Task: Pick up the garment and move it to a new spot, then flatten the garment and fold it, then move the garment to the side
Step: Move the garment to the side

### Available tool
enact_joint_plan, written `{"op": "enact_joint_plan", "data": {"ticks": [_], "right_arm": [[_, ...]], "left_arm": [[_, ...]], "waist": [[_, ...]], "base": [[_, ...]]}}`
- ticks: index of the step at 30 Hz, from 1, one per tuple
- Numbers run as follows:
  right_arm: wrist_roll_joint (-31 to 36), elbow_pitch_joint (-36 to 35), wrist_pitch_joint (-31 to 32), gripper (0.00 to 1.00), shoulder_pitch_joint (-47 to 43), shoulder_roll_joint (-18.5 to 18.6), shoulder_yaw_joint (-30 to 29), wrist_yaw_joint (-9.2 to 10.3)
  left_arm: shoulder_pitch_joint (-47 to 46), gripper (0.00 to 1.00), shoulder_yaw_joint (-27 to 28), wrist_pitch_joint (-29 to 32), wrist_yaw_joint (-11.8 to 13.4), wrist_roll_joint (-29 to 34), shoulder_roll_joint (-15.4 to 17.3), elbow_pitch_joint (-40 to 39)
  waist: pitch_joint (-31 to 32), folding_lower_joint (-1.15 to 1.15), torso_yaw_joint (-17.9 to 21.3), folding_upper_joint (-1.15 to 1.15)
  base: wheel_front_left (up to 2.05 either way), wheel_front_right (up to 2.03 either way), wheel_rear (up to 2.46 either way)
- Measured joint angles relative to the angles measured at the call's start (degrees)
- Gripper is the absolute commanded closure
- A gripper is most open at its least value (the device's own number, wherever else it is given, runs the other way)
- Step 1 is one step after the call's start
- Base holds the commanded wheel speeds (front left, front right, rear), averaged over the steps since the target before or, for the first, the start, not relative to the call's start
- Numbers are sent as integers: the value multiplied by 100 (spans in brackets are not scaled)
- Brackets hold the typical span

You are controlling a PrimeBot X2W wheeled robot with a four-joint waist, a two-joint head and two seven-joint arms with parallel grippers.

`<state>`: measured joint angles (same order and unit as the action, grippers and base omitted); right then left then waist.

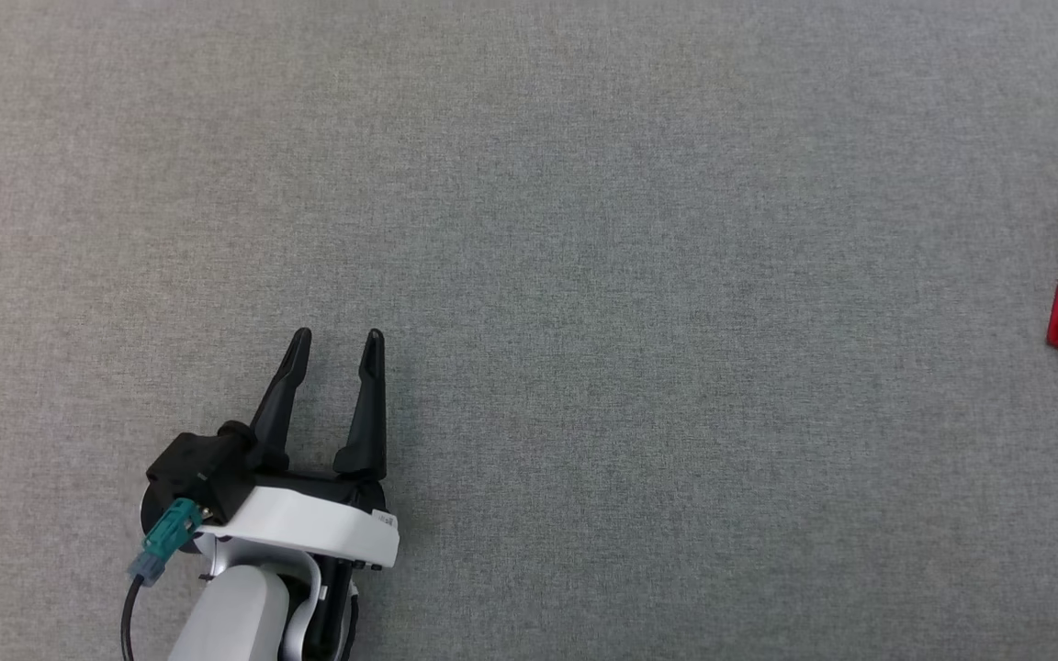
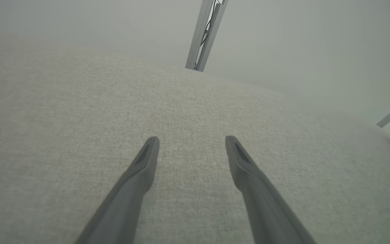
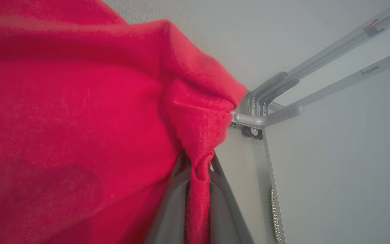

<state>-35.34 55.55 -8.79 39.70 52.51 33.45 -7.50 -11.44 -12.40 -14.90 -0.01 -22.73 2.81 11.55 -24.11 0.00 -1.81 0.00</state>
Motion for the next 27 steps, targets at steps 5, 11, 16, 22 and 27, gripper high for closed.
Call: {"op": "enact_joint_plan", "data": {"ticks": [5,11,16,22,27], "right_arm": [[452,542,-178,54,135,-334,-328,0],[1078,969,-389,0,327,-564,-546,0],[1389,1093,-480,0,472,-736,-760,0],[1477,735,-578,0,603,-1131,-1077,0],[1281,-200,-615,0,270,-1629,-1341,0]], "left_arm": [[-70,0,12,0,-36,11,-1,22],[-68,0,14,0,-36,47,1,66],[-3,0,7,0,-36,42,-2,88],[200,0,58,0,-36,22,-1,98],[350,0,178,0,-37,44,0,4]], "waist": [[-98,0,-28,0],[8,0,-60,0],[252,0,-63,0],[697,0,-35,0],[1149,0,33,0]], "base": [[0,0,0],[0,0,0],[0,0,0],[0,0,0],[0,0,0]]}}
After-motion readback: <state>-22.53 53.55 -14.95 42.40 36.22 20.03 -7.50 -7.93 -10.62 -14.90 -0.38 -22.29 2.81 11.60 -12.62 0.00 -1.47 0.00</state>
